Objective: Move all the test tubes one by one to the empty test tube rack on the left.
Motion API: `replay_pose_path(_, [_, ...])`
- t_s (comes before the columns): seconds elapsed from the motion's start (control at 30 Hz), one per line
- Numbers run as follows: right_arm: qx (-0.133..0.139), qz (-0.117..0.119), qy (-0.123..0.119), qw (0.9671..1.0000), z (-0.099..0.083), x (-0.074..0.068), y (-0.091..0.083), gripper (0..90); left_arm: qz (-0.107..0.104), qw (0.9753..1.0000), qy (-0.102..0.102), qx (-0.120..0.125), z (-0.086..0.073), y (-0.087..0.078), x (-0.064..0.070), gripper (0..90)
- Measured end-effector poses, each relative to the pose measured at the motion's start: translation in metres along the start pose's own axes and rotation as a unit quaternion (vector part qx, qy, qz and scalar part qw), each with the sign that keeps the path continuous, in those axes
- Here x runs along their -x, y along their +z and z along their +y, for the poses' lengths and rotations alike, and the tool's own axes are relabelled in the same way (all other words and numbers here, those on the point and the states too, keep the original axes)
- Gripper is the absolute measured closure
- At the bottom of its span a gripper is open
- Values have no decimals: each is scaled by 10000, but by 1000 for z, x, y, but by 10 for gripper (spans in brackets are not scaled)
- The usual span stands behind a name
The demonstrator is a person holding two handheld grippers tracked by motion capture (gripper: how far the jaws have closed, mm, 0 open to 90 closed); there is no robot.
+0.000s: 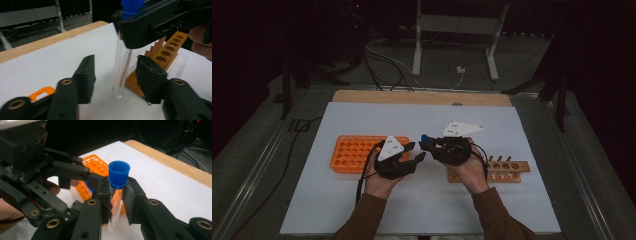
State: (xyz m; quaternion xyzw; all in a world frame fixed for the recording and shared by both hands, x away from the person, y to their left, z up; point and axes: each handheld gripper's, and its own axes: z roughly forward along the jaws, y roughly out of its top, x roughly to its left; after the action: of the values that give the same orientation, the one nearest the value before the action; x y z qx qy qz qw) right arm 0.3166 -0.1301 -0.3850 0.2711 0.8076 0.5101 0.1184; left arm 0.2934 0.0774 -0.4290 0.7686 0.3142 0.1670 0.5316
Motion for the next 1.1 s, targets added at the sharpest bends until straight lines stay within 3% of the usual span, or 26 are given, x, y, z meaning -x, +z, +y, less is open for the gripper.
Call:
replay_pose_path(0.3, [-41,68,-20,10000,-1,-4,4,772,-137,9999,37,41,0,0,1,737])
replay_pose_path(0.67, [-22,123,-15,9999,-1,-4,4,766,-163,9998,28,91,-1,-1,0,777])
replay_pose_path(0.93, [73,247,21,9997,-4,0,-1,516,-3,10000,-17,52,-1,-4,-4,778])
replay_pose_path(1.1, [123,152,37,9998,-7,4,-7,364,80,9999,-74,50,-2,-7,-8,779])
